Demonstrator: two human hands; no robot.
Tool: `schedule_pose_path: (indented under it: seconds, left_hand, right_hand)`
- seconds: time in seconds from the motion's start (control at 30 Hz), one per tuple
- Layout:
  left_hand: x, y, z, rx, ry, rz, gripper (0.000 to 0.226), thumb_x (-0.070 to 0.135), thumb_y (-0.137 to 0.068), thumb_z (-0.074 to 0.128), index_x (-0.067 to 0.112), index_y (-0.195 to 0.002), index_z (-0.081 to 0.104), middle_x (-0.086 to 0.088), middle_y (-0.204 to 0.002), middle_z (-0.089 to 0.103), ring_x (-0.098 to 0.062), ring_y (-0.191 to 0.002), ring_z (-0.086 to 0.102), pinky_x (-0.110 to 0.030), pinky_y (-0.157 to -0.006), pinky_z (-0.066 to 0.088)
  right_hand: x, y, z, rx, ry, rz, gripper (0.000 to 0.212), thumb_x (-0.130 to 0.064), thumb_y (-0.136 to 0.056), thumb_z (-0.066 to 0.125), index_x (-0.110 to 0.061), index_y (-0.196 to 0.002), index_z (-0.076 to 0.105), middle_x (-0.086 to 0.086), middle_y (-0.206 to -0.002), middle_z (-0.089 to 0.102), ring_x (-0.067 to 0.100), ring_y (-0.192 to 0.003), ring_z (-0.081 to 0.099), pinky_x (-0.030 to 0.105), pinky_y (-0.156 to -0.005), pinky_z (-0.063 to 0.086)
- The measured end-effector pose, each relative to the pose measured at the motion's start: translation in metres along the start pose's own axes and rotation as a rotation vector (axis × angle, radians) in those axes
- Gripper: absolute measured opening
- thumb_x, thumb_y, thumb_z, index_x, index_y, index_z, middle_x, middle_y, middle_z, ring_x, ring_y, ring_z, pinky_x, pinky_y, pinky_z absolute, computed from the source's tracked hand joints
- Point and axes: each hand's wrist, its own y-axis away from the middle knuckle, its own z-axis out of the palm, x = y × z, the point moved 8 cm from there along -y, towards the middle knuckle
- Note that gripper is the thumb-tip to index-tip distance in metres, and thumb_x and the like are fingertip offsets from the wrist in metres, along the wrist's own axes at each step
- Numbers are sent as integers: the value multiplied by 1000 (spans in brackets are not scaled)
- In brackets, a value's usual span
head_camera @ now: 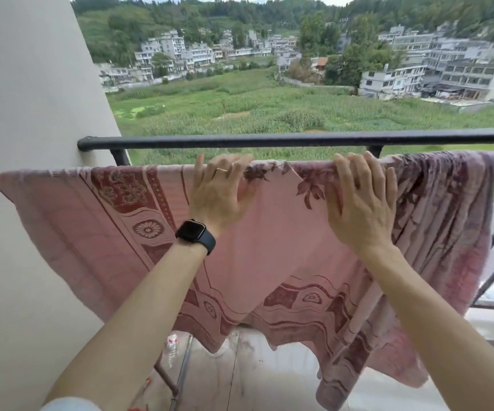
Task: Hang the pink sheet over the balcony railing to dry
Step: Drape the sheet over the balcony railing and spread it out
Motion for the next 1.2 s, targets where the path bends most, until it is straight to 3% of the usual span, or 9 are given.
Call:
schedule_pose_path:
  seconds: [0.13,0.27,0.37,0.53,0.73,0.83,0.97,1.1,1.2]
  left_hand:
    - [-16,16,1,101,-75,20,43,39,-104,39,27,-145,41,-7,-132,50,-31,-129,44,-42,-120,2]
    - [0,11,3,92,-81,-64,56,46,-91,46,24,-143,45,-8,-140,47,-31,-137,37,-53,-119,6]
    - [54,-16,1,122,35,13,56,48,-87,47,19,-134,53,-5,-141,48,-27,-136,41,-59,-119,7]
    - [119,-26,14,189,73,100,47,47,-96,44,23,-134,58,-2,-126,61,-25,-120,53,-53,-114,24]
    - [110,-5,26,317,28,157,56,40,-94,54,20,-146,47,-7,-147,49,-31,-138,42,-54,-117,24]
    - [119,-4,22,276,19,70,55,42,-93,52,19,-143,50,-8,-144,50,-32,-139,40,-59,-116,20]
    - [162,-31,13,217,50,-19,47,45,-95,41,22,-134,53,-4,-137,52,-26,-131,45,-58,-120,5]
    - [214,-59,24,157,133,-86,43,45,-102,30,21,-124,59,0,-113,65,-24,-107,57,-50,-110,29]
    - [206,-55,34,150,-2,-87,48,47,-104,24,18,-113,61,-4,-101,63,-27,-95,54,-45,-94,37]
  right_hand:
    - [3,21,-5,11,-22,-47,64,-47,-100,46,-24,-157,28,4,-164,27,21,-154,16,53,-123,14]
    - [23,2,-20,57,-64,12,57,-53,-99,40,-27,-149,43,3,-158,37,23,-150,27,52,-122,7]
    - [54,-9,-18,3,-28,164,59,-54,-99,37,-26,-151,37,1,-162,29,22,-153,15,52,-122,-2]
    - [58,10,-11,8,92,109,61,-49,-101,38,-23,-155,32,1,-162,31,21,-154,16,54,-123,6]
    - [59,32,-21,-5,65,34,68,-48,-98,48,-24,-158,28,-2,-166,23,19,-153,18,56,-122,12]
    - [78,19,-45,91,-66,51,53,-47,-99,46,-25,-146,48,-1,-154,42,20,-148,31,57,-117,20]
    - [144,-10,-59,86,-48,145,47,-48,-100,40,-23,-138,52,0,-144,49,22,-140,37,50,-119,18]
    - [167,-33,-45,36,-17,-63,45,-48,-103,36,-16,-112,66,7,-107,60,27,-101,53,44,-96,36]
    - [214,-31,-53,121,4,-15,39,-44,-104,38,-16,-99,65,5,-100,58,24,-94,49,41,-88,31]
